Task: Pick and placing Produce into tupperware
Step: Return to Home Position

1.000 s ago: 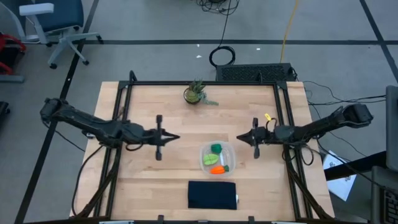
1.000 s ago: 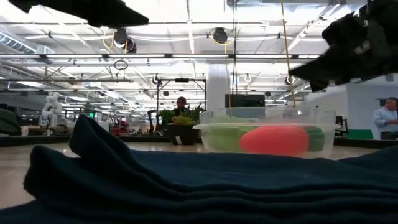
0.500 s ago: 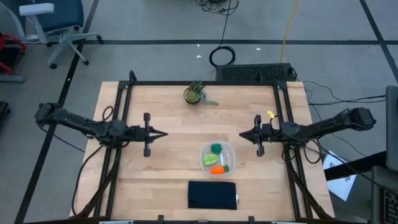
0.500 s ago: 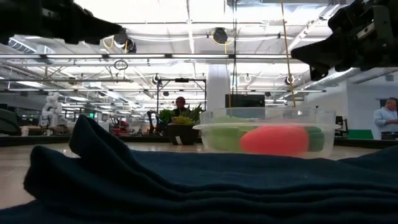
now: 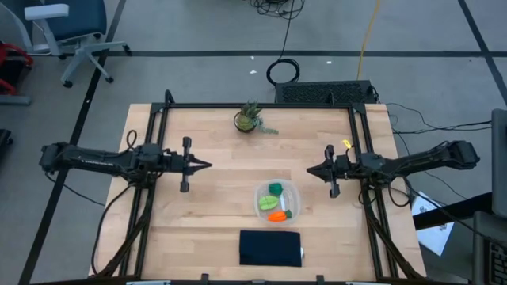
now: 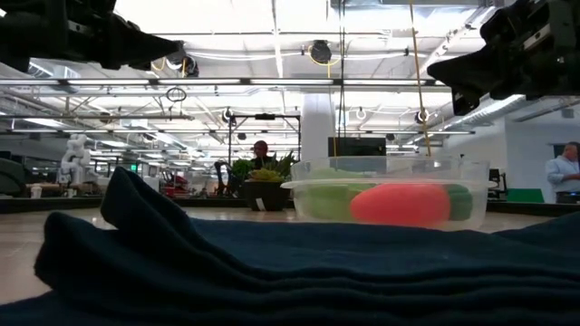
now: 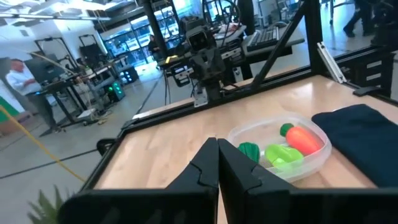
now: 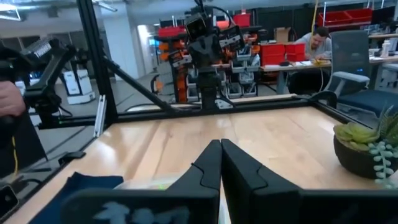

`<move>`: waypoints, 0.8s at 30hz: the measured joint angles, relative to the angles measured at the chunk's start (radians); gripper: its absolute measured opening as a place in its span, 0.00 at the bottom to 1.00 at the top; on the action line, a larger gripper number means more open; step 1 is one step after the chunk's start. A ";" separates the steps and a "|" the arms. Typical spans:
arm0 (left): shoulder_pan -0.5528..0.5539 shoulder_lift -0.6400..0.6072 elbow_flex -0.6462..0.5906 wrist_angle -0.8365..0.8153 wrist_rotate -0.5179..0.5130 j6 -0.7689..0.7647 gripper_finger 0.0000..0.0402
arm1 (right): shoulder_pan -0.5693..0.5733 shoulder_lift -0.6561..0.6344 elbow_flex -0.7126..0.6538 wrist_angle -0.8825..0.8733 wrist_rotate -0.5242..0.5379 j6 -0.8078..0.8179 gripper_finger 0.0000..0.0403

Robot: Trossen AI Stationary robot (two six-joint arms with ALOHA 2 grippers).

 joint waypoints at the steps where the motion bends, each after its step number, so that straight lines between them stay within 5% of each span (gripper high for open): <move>1: 0.000 -0.021 0.000 -0.021 -0.002 0.003 0.00 | 0.000 -0.012 0.000 -0.014 0.000 0.006 0.00; 24: -0.125 -0.362 -0.004 -0.400 -0.192 -0.035 0.00 | 0.001 -0.132 0.000 -0.153 -0.022 0.046 0.00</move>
